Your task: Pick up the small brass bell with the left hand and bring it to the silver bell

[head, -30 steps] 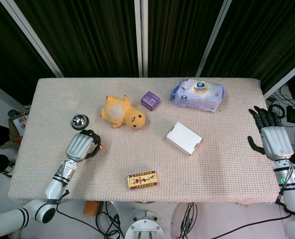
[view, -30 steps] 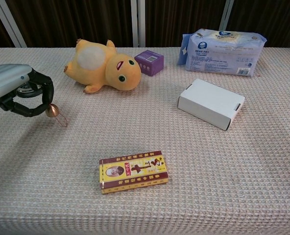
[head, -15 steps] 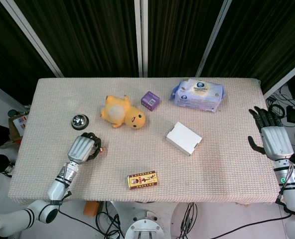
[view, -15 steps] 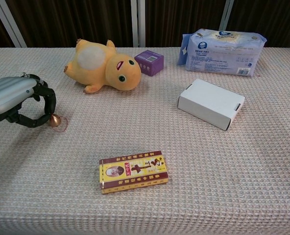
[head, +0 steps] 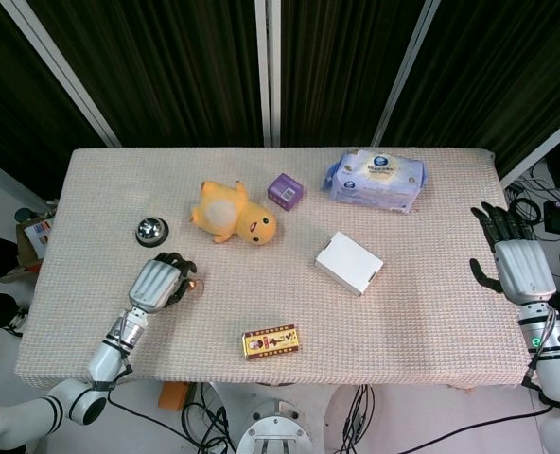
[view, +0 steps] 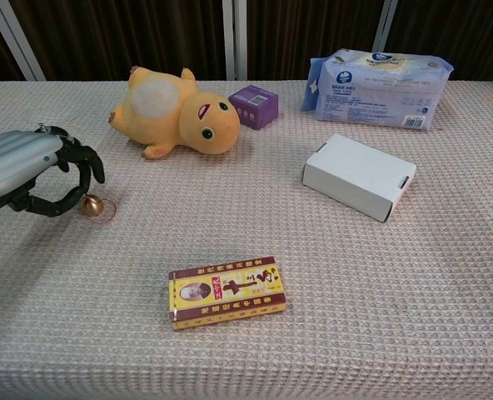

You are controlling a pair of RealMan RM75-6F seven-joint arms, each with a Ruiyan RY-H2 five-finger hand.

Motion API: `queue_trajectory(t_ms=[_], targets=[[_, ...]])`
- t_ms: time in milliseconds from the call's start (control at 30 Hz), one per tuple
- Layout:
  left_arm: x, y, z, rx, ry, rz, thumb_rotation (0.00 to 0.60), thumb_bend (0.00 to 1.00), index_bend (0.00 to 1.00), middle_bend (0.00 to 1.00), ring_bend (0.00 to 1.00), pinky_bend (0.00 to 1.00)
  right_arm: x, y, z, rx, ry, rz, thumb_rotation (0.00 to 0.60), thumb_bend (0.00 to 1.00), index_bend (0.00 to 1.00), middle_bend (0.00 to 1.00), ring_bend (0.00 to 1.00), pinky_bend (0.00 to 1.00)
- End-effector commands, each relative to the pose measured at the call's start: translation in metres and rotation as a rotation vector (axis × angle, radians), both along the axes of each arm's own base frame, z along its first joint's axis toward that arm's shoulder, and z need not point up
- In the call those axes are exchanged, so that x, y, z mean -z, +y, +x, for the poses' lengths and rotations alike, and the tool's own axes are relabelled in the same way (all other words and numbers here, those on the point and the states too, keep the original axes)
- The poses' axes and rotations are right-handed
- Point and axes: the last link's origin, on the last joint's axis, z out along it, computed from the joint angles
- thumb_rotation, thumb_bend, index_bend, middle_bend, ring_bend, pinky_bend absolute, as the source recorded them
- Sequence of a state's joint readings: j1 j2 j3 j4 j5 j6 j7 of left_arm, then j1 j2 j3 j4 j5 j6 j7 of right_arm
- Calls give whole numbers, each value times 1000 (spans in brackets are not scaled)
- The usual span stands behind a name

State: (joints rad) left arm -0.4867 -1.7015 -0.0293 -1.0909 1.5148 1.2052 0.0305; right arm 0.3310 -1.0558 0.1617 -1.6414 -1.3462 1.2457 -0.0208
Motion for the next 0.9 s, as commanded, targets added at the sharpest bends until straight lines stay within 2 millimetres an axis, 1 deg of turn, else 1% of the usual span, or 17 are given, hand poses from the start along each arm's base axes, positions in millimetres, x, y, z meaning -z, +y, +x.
queue_trajectory(t_ms=[33, 100, 200, 233, 300, 333, 367, 433, 467, 500, 533, 633, 667, 767, 833, 900], targets=[[0, 0, 0, 3, 1, 0, 600, 510, 353, 452, 282, 347, 0, 0, 0, 0, 0, -1, 600, 325, 0, 0, 0, 0], [-2, -1, 0, 9, 5, 2, 600, 501, 331, 443, 275, 346, -1, 0, 0, -1, -1, -3, 600, 326, 0, 0, 0, 0], [-7, -4, 0, 26, 20, 8, 600, 466, 262, 396, 252, 339, -3, 0, 1, -4, -3, -10, 600, 326, 0, 0, 0, 0], [-11, -5, -1, 30, 28, 10, 600, 435, 217, 348, 231, 329, -4, 1, 1, -5, -4, -13, 600, 326, 0, 0, 0, 0], [-26, -12, -6, 30, 58, 33, 600, 377, 171, 274, 195, 308, -7, 3, 1, -8, -4, -24, 600, 326, 0, 0, 0, 0], [-35, -15, -9, 29, 66, 54, 600, 334, 158, 234, 174, 295, -9, 5, 1, -12, -1, -30, 600, 326, 0, 0, 0, 0], [-51, -20, -12, 24, 69, 96, 600, 299, 156, 207, 157, 282, -13, 10, 0, -19, 17, -42, 600, 326, 0, 0, 0, 0], [-79, -29, -19, 10, 58, 162, 600, 266, 156, 182, 136, 265, -18, 22, -5, -31, 73, -65, 600, 326, 0, 0, 0, 0], [-98, -36, -24, -5, 45, 205, 600, 254, 156, 170, 123, 252, -20, 33, -10, -34, 119, -80, 600, 325, 0, 0, 0, 0], [-111, -41, -28, -18, 37, 232, 599, 250, 155, 166, 118, 247, -22, 41, -15, -29, 153, -93, 600, 324, 0, 0, 0, 0], [-128, -50, -34, -36, 37, 259, 561, 244, 154, 159, 109, 237, -23, 53, -23, -14, 193, -110, 600, 320, 0, 0, 0, 0], [-156, -73, -49, -86, 73, 280, 458, 225, 131, 139, 95, 229, -23, 79, -42, 66, 224, -126, 600, 299, 0, 0, 0, 0], [-165, -83, -55, -112, 95, 279, 441, 216, 120, 133, 92, 228, -22, 89, -49, 106, 217, -119, 600, 294, 0, 0, 0, 0], [-178, -99, -67, -170, 118, 270, 400, 204, 104, 126, 91, 227, -20, 102, -65, 158, 208, -111, 600, 281, 0, 0, 0, 0], [-182, -102, -71, -201, 112, 268, 370, 203, 99, 114, 91, 226, -19, 104, -70, 172, 192, -113, 600, 281, 0, 0, 0, 0], [-183, -103, -72, -207, 101, 272, 342, 203, 93, 107, 91, 225, -16, 103, -73, 172, 177, -109, 600, 281, 0, 0, 0, 0]])
